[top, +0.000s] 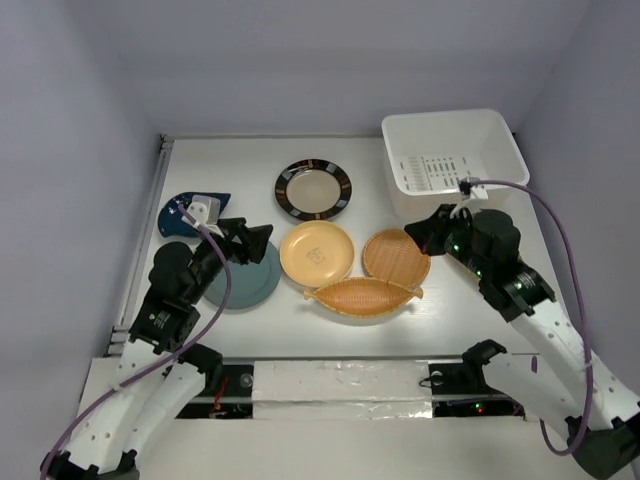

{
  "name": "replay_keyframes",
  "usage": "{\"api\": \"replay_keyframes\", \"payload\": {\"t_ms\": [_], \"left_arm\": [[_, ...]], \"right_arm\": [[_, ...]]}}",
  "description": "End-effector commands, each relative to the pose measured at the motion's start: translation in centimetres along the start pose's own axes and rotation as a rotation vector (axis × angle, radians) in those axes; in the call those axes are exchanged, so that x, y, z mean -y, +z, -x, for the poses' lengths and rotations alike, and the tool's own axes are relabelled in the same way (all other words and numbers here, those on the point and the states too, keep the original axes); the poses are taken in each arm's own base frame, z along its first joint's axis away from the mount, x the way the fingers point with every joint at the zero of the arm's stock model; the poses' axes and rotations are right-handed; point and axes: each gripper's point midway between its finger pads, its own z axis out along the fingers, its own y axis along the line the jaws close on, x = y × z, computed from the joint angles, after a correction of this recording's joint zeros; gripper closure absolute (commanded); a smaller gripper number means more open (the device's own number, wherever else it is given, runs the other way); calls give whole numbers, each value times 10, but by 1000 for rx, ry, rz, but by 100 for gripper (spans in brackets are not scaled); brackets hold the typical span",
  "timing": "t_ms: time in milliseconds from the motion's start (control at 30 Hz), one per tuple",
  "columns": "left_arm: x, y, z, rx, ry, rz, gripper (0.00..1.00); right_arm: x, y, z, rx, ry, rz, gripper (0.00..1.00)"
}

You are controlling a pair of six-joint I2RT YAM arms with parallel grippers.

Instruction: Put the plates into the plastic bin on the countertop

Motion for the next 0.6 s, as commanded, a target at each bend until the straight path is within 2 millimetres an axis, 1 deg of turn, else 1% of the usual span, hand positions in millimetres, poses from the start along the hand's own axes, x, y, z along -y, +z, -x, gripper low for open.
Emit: {"api": "replay_keyframes", "payload": {"t_ms": [0,100,200,233,300,333,367,400,433,467,500,567], "left_arm": [[11,-2,26,59,21,-34,35],[12,-1,26,56,24,-36,35],[12,-1,24,51,25,-41,40],[12,-1,24,52,25,-39,45],[12,-2,25,55,25,-39,50],[12,-2,25,55,25,-39,61],[12,-2,25,57,24,-39,69],[12,-3,26,62,24,-38,76],[11,-3,26,63,23,-34,88],[10,-3,27,67,21,-28,92],[9,-5,29,79,19,-16,95],[8,-6,31,89,18,-10,97]], "right_arm": [[-11,-18,-10,-31,12,56,98],[-4,-15,-27,-89,1,46,98],[6,-5,-41,-147,1,11,97],[9,-3,-43,-157,-2,2,97],[17,5,-52,-190,-6,-36,97],[21,8,-56,-201,-14,-52,97],[29,14,-63,-230,-19,-84,96],[36,16,-70,-260,-20,-113,94],[42,19,-75,-279,-28,-136,90],[46,22,-81,-301,-41,-152,84],[52,26,-90,-341,-46,-173,71],[60,31,-98,-371,-61,-196,60]]}}
